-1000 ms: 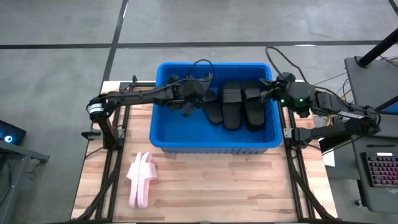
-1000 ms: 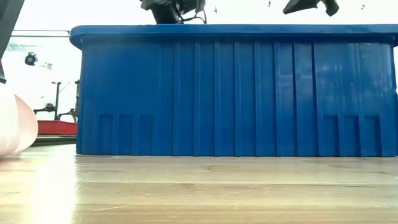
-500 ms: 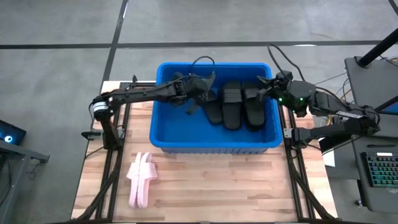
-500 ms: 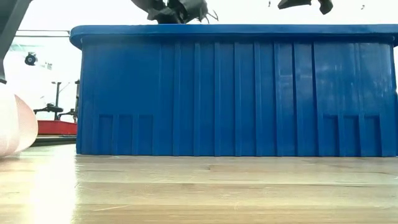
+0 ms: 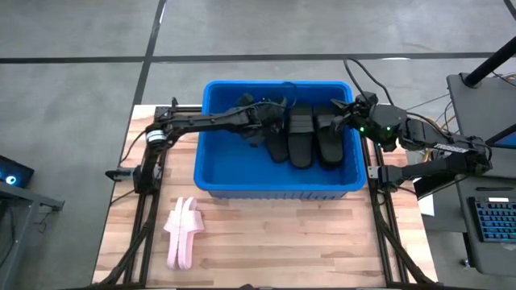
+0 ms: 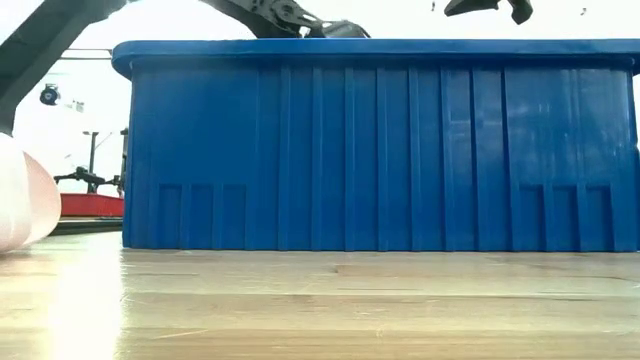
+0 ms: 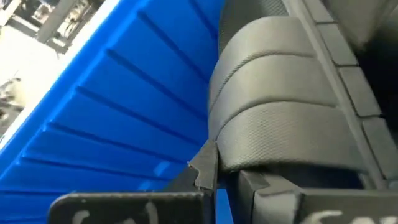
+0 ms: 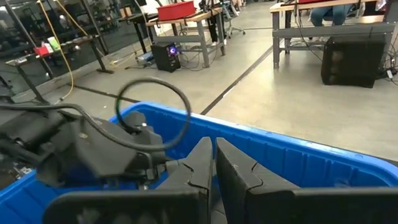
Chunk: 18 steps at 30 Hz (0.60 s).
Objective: Pick and place slides into bin
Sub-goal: Put the black slide into the bin
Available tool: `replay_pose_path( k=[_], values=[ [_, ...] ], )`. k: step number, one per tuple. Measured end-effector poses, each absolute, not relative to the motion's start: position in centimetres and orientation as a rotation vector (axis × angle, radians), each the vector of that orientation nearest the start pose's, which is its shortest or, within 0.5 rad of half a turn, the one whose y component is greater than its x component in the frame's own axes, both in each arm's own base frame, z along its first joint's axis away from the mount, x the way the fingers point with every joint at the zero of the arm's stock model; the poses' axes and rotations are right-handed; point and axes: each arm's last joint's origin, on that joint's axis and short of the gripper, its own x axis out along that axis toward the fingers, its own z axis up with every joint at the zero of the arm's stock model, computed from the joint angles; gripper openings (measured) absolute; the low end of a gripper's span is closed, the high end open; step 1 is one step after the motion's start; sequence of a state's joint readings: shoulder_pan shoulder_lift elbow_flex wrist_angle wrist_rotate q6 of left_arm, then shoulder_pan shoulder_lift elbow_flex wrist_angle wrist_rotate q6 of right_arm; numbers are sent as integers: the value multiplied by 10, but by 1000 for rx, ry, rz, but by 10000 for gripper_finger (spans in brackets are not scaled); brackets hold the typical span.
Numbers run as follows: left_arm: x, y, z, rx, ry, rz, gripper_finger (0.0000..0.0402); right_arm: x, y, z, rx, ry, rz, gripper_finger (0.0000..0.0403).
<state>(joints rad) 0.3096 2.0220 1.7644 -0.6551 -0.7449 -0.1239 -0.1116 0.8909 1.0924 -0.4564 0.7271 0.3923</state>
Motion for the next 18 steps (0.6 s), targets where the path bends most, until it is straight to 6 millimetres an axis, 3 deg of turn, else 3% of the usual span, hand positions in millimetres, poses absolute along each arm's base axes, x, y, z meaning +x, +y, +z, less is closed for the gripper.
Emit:
replay_pose_path(
  k=[4, 9, 14, 18],
  values=[
    [415, 154, 262, 96, 927, 1064, 0, 166, -37, 394, 293, 89, -842, 13],
    [408, 152, 272, 90, 911, 1073, 0, 166, -37, 393, 295, 97, -825, 13],
    [389, 144, 277, 67, 1018, 1119, 0, 166, -37, 394, 286, 101, -821, 13],
    [371, 138, 270, 2, 1144, 1175, 0, 166, -37, 393, 282, 109, -823, 13]
  ],
)
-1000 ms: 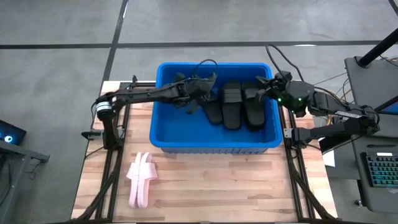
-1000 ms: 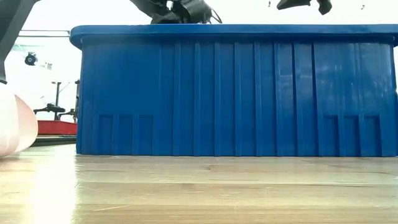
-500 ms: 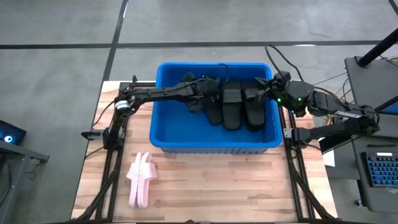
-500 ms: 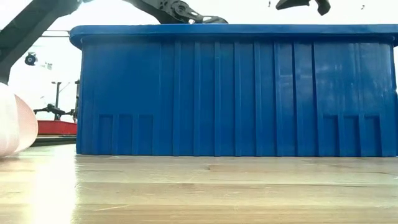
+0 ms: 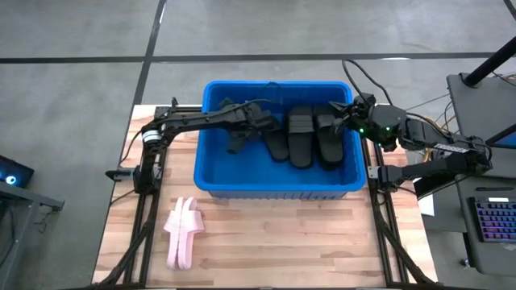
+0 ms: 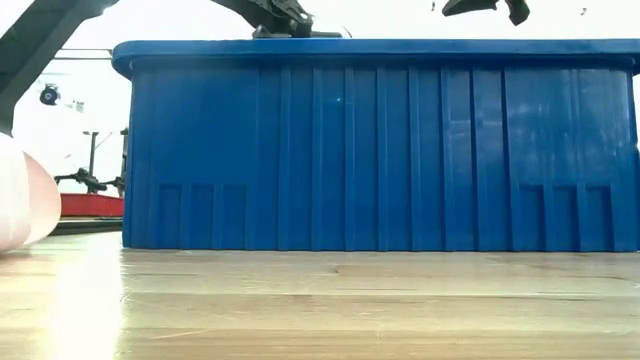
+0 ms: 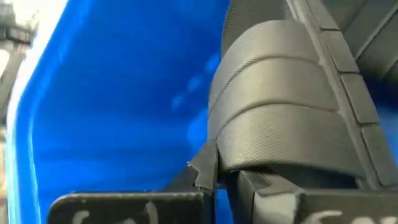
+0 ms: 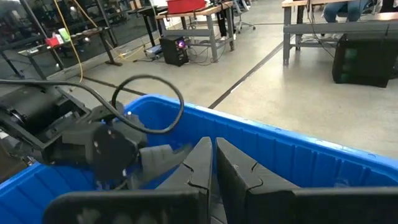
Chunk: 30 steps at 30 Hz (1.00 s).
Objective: Pick and place slides into bin
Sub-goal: Put the black slide into the bin
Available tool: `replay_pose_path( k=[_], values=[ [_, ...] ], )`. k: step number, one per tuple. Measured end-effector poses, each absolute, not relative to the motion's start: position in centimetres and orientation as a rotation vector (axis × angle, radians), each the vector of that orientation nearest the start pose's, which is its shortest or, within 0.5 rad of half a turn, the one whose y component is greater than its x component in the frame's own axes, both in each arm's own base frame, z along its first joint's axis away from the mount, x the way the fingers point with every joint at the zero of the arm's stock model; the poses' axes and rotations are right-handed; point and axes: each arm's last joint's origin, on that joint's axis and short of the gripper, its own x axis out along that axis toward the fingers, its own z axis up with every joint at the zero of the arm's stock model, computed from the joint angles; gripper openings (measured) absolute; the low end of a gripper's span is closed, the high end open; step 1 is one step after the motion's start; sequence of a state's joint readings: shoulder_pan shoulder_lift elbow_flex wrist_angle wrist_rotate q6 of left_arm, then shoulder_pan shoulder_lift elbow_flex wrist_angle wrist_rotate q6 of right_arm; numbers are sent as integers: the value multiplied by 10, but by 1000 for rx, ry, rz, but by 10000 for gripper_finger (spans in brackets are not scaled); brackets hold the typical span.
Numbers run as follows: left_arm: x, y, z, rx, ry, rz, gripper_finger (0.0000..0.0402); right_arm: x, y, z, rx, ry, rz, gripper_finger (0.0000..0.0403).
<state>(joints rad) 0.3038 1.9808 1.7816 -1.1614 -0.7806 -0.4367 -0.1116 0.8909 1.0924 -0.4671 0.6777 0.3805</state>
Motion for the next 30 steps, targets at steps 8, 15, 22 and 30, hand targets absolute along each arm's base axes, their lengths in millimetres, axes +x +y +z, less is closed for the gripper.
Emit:
replay_pose_path(
  k=[8, 15, 22, 30],
  values=[
    [369, 133, 252, -128, 1227, 1101, 0, 166, -37, 393, 236, 129, -819, 13],
    [362, 137, 236, -118, 1235, 1179, 0, 166, -37, 393, 243, 127, -815, 13],
    [373, 144, 200, -104, 1185, 1183, 0, 166, -37, 393, 244, 127, -812, 13],
    [375, 148, 179, -80, 1263, 1197, 0, 167, -36, 393, 249, 128, -787, 13]
  ],
)
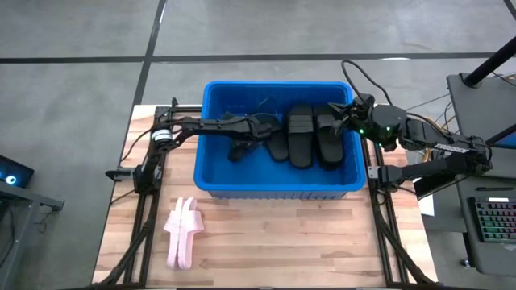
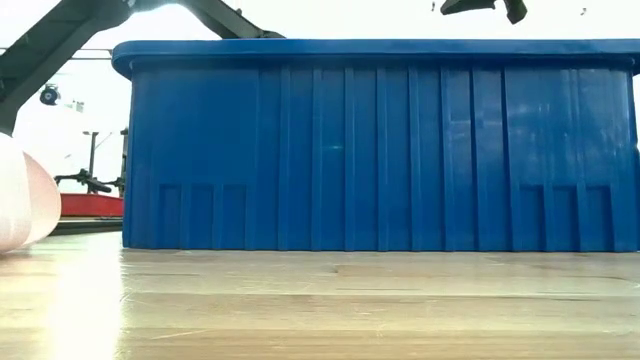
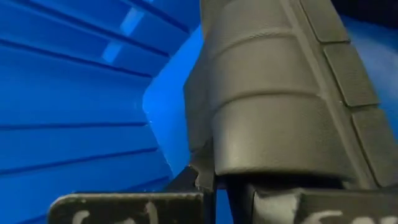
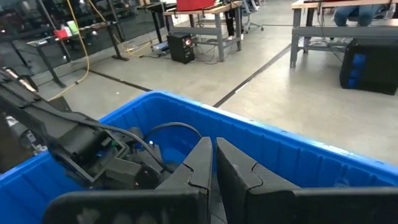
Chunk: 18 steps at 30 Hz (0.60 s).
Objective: Pick and place slides into bin
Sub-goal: Put the black slide into the bin
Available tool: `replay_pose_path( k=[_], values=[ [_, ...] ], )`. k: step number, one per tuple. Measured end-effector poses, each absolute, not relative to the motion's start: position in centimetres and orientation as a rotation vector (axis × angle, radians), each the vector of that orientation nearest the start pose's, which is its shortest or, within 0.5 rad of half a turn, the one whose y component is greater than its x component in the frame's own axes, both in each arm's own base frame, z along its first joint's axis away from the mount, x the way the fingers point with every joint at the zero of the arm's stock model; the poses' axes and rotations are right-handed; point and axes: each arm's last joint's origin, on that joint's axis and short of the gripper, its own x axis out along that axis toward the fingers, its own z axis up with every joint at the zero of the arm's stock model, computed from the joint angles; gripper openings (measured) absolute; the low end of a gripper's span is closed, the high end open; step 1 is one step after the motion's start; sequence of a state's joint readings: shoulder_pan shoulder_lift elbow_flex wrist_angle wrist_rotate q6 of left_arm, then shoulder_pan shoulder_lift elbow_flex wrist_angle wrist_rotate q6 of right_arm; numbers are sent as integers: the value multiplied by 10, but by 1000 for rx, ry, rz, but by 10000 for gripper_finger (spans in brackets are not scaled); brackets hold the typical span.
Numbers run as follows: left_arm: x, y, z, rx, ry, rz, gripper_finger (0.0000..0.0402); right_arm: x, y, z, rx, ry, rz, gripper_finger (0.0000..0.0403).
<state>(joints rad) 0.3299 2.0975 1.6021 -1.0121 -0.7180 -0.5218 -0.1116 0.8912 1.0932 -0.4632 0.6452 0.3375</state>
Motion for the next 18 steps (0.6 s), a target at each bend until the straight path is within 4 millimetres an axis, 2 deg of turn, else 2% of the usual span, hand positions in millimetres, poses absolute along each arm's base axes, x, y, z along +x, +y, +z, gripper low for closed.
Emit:
replay_pose_path(
  k=[6, 12, 15, 18],
  values=[
    [379, 150, 177, -158, 1225, 1180, 0, 164, -35, 402, 258, 104, -761, 13],
    [388, 157, 193, -254, 1173, 1094, 4, 160, -34, 417, 228, 81, -728, 13],
    [388, 164, 197, -316, 1164, 1063, 28, 158, -34, 424, 208, 72, -706, 13],
    [387, 169, 199, -344, 1163, 1052, 70, 155, -33, 431, 186, 61, -695, 13]
  ],
)
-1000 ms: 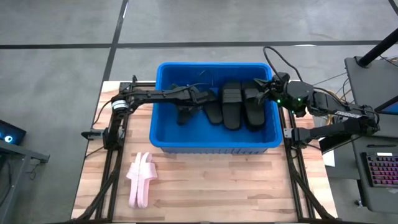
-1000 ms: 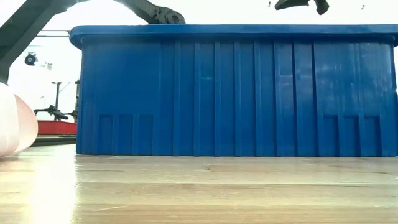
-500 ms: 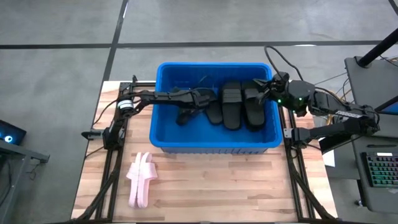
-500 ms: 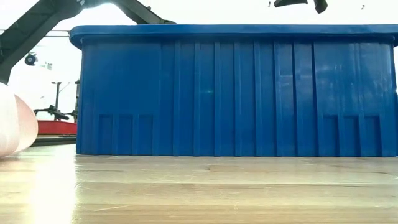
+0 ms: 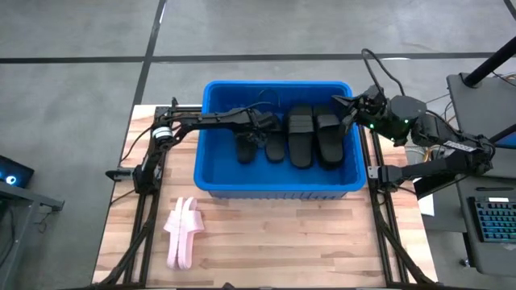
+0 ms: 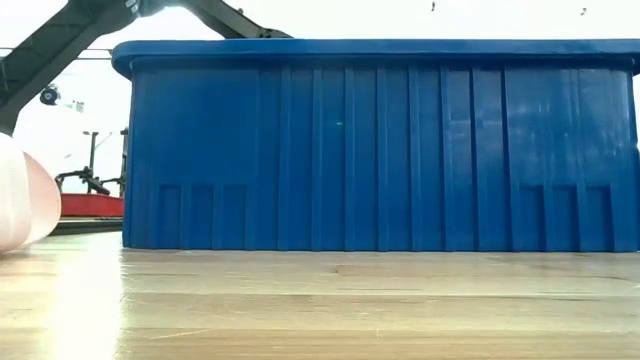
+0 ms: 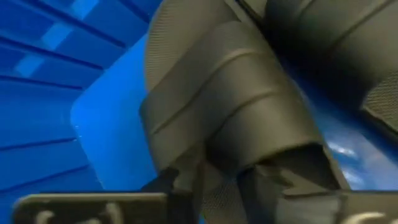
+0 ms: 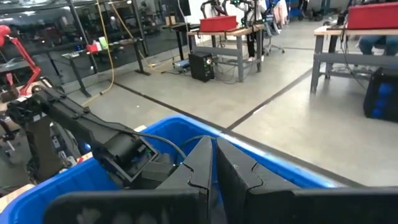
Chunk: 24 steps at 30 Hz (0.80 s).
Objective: Pick and place slides into bin
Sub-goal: Put the black slide into the bin
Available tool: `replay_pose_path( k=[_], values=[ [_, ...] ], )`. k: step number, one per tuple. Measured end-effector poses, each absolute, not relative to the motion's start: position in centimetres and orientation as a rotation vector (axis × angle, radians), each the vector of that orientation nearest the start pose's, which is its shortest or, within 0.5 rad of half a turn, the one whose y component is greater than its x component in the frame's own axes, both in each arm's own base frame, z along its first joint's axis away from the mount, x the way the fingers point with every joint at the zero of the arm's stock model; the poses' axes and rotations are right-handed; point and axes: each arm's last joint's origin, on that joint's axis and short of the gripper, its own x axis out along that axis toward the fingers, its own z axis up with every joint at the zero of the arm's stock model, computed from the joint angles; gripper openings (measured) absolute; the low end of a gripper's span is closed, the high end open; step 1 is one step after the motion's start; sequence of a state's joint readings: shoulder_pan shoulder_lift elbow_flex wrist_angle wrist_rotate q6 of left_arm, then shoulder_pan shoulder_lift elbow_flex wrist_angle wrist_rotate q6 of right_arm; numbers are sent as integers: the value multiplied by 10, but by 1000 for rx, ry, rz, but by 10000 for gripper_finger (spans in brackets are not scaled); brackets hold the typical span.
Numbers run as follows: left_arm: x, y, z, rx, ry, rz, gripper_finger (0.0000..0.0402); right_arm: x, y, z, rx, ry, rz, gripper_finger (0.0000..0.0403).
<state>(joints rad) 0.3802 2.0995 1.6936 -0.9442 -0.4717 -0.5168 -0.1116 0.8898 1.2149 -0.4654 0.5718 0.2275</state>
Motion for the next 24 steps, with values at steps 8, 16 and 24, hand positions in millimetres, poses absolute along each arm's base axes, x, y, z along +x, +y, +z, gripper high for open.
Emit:
replay_pose_path(
  k=[8, 16, 24],
  values=[
    [395, 181, 208, -399, 1076, 962, 204, 153, -33, 436, 167, 54, -689, 13],
    [399, 177, 215, -356, 1066, 870, 269, 153, -33, 433, 161, 81, -691, 13],
    [394, 172, 244, -309, 1012, 783, 273, 153, -33, 433, 160, 86, -692, 13]
  ],
)
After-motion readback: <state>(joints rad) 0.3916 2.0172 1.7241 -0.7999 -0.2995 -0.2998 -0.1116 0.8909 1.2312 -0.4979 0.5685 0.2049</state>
